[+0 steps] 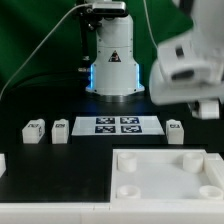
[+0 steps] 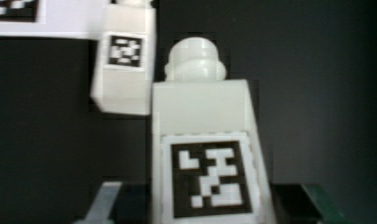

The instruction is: Assemble one leg

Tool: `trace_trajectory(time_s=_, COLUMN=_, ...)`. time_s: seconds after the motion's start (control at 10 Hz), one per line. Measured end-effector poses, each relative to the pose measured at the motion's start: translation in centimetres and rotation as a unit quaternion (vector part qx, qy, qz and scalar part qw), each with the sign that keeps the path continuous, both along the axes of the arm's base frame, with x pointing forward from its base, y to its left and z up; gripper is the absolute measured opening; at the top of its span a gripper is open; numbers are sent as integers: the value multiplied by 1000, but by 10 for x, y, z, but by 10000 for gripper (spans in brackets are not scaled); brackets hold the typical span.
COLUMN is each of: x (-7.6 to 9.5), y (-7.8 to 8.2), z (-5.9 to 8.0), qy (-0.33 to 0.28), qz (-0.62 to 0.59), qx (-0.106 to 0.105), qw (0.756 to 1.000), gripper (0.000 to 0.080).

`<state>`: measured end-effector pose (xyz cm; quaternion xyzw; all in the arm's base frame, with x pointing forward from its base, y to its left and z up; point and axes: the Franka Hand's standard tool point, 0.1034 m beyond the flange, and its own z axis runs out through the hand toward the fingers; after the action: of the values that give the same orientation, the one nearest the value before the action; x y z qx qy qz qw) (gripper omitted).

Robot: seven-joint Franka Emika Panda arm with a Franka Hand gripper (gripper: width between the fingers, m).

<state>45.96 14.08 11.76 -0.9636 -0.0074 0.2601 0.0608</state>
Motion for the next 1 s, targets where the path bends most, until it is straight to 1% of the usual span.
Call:
trace_trajectory(time_s=0.1, x=11, y=-5, z=20, qy=-53, qz=-9, qx=-1, qw=999, gripper=292)
trace_trajectory(time_s=0.2, x=15, y=-5, z=30, qy=-106, qz=-16, qx=-2, qw=994, gripper=292)
trace_trajectory(time_s=0.3, x=12, y=-6, z=23, qy=-144, qz=-19, qx=-4, qw=989, gripper=292)
trace_trajectory(time_s=0.4, x=19, y=-5, z=21, qy=-196, qz=-24, qx=-3, qw=980, gripper=292)
trace_trajectory(time_s=0.5, x=21, y=-5, z=22, qy=-257, qz=-28, qx=-2, qw=966, gripper=292)
trace_trajectory(time_s=0.6, x=21, y=-7, z=22, qy=-298, qz=-31, qx=-2, qw=954, gripper=292)
trace_trajectory(time_s=0.7, x=43, y=-15, z=28, qy=-344, qz=-17, qx=0, qw=939, gripper=292)
trace_trajectory(time_s=0.8, x=74, y=-20, z=40, qy=-408, qz=-18, qx=2, qw=913, gripper=292)
trace_trajectory(time_s=0.9, x=89, y=-17, z=42, qy=-446, qz=-21, qx=6, qw=895, gripper=292)
trace_trajectory(time_s=1.0, x=101, y=-9, z=48, qy=-474, qz=-26, qx=12, qw=880, gripper=292)
